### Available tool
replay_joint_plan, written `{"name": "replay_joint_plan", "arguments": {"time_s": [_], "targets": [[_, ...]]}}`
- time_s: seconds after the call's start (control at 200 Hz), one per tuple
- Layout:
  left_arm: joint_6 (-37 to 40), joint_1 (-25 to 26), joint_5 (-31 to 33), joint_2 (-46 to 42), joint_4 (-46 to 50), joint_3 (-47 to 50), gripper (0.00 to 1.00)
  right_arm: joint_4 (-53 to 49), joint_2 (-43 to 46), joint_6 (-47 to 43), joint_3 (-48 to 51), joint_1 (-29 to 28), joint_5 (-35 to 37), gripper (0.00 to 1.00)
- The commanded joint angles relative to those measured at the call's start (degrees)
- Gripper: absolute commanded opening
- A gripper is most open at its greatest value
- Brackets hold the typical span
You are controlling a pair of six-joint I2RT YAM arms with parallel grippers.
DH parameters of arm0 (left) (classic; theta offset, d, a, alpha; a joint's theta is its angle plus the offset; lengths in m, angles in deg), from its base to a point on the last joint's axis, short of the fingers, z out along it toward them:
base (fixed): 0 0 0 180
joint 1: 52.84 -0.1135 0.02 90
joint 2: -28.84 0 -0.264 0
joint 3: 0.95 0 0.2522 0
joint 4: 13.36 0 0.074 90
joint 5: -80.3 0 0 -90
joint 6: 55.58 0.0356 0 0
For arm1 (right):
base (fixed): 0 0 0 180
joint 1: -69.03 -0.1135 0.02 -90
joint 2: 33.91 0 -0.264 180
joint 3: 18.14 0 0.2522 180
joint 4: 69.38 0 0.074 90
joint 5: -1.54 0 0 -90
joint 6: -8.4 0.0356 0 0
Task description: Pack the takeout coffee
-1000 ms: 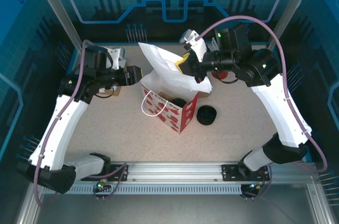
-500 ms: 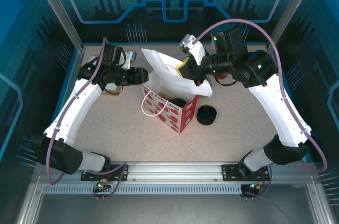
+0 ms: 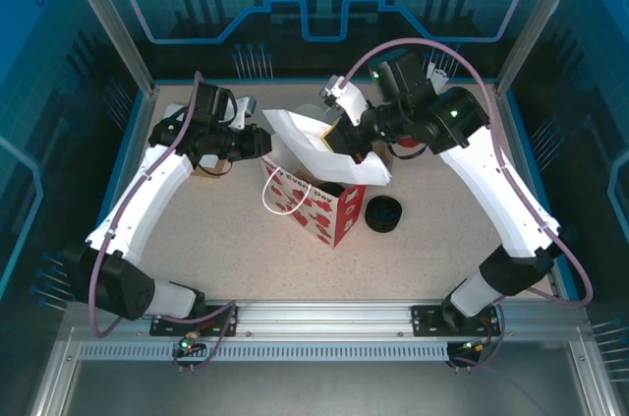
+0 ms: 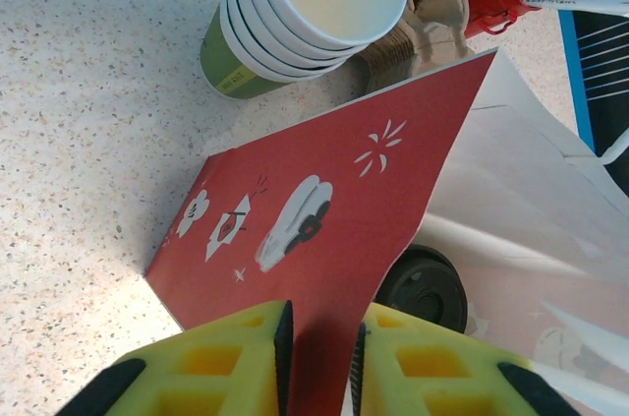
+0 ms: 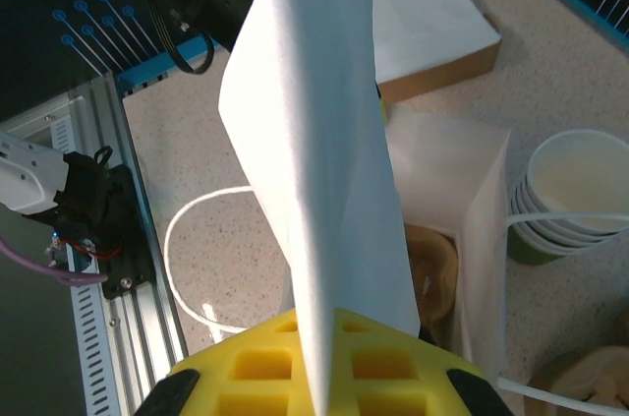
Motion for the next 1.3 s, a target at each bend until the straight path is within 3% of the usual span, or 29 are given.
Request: {"name": "replay_joint_plan", "arguments": {"time_s": [0.0, 0.67, 1.296], "targets": [[-1.5, -0.4, -1.6, -0.2, -1.0, 0.7, 0.22, -4.1, -2.1, 0.5, -0.3, -1.0, 0.5, 0.0], [-2.9, -0.3, -3.2, -0.5, -2.1, 1.1, 0.17, -12.5, -14.2, -1.7, -6.4, -6.2, 13.4, 0.0], [-3.1, -0.1, -3.4, -0.5, -2.1, 0.7, 0.18, -12.6, -23.0, 0.0, -12.4, -6.8, 14.1, 0.0]]}}
